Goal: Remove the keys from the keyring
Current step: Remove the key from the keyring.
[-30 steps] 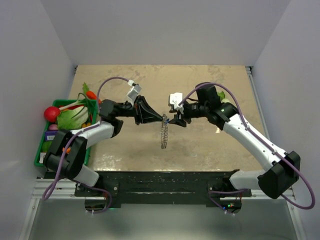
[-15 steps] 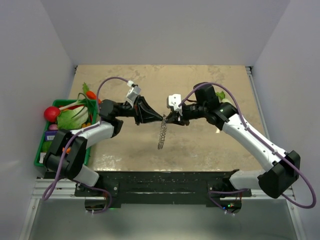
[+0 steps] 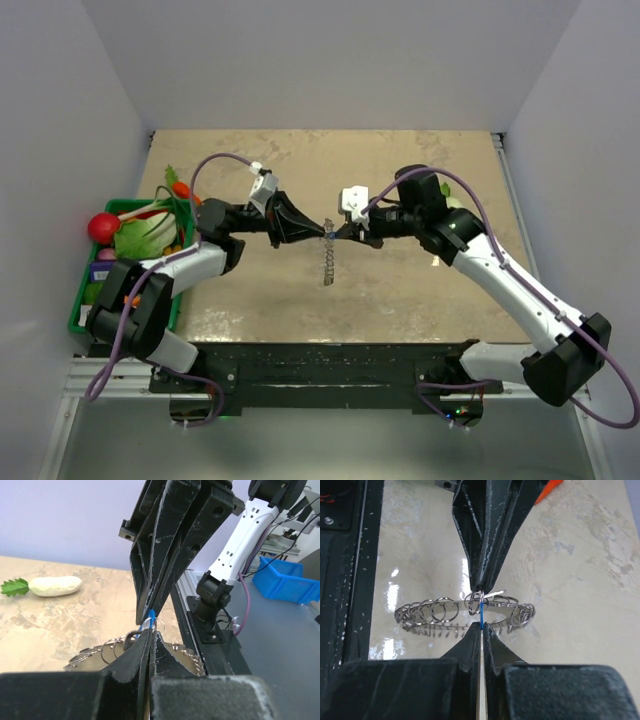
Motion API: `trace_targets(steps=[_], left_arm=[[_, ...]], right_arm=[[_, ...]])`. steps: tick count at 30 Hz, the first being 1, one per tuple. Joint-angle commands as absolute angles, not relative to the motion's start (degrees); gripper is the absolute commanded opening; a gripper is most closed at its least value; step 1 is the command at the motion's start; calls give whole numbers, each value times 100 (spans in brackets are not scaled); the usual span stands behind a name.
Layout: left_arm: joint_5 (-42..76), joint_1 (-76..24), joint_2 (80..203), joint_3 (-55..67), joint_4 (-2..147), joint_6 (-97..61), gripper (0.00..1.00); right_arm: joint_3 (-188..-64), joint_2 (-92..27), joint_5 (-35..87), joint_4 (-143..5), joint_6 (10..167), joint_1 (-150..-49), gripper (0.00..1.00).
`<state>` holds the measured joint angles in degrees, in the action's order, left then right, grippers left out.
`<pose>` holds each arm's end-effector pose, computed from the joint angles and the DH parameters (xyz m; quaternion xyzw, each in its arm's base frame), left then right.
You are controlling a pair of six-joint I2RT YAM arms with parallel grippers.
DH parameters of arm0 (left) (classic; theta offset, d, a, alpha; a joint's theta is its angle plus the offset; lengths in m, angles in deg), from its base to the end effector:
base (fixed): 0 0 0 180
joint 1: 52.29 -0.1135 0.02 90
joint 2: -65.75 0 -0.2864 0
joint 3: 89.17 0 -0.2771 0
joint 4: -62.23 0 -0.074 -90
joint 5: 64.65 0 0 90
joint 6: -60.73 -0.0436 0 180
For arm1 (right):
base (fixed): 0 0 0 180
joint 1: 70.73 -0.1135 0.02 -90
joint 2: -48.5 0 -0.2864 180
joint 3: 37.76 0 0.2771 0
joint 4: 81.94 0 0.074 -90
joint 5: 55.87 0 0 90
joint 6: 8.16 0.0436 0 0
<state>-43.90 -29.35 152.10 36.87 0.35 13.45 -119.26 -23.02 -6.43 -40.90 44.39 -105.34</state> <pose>0.2729 -0.1598 0.2949 0.4123 0.4928 -0.6259 0.4421 0.2258 0.1903 0.3779 -0.6183 0.5601 0.2902 0.4688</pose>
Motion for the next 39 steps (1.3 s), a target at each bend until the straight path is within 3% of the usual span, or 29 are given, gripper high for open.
trace_targets(steps=[1, 23, 34, 39], left_arm=[[-4083, -2979, 14960, 3569, 56, 843, 0], [-3846, -3041, 14890, 3490, 671, 500, 0], [-3784, -3137, 14793, 3490, 706, 500, 0], [-3758, -3146, 14819, 3472, 724, 509, 0]], right_arm=[[-11926, -1996, -192, -4614, 4755, -10571, 0], [-11522, -1522, 1601, -5370, 4897, -10826, 0], [-11469, -1267, 1620, -4272, 4001, -10896, 0], [-11249, -1153, 1523, -4473, 4176, -10931, 0]])
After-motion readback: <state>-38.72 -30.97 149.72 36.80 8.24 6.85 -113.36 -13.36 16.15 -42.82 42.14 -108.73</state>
